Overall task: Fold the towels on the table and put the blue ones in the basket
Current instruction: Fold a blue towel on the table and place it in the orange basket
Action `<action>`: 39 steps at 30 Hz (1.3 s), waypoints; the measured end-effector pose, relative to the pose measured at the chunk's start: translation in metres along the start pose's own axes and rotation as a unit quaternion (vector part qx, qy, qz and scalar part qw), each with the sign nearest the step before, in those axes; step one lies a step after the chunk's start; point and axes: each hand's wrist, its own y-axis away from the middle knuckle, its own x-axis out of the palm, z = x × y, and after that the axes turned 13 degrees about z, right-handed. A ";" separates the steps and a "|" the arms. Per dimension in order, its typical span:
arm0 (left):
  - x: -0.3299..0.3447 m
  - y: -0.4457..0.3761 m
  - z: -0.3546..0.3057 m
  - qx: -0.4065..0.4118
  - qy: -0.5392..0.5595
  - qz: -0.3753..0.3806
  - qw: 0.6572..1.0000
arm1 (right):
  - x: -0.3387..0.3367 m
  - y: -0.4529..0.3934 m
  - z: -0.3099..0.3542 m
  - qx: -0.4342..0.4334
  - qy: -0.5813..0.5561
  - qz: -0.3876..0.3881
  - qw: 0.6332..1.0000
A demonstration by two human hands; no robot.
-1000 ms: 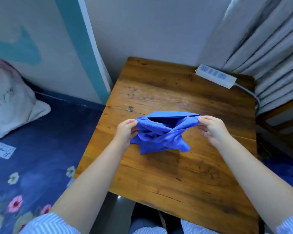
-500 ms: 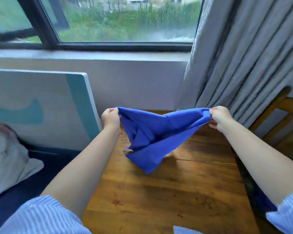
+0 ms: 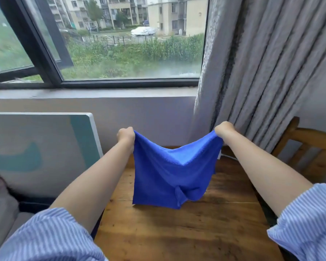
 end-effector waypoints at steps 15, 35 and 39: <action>0.019 -0.047 -0.095 0.208 0.008 0.005 0.978 | 0.003 -0.036 0.106 -0.250 -0.020 -0.137 0.958; -0.071 0.036 0.207 -0.141 -0.752 0.418 0.490 | 0.121 0.033 -0.232 0.126 0.354 0.215 0.901; -0.094 0.052 0.261 -0.210 -0.762 0.450 0.416 | 0.130 0.060 -0.280 0.143 0.368 0.225 0.891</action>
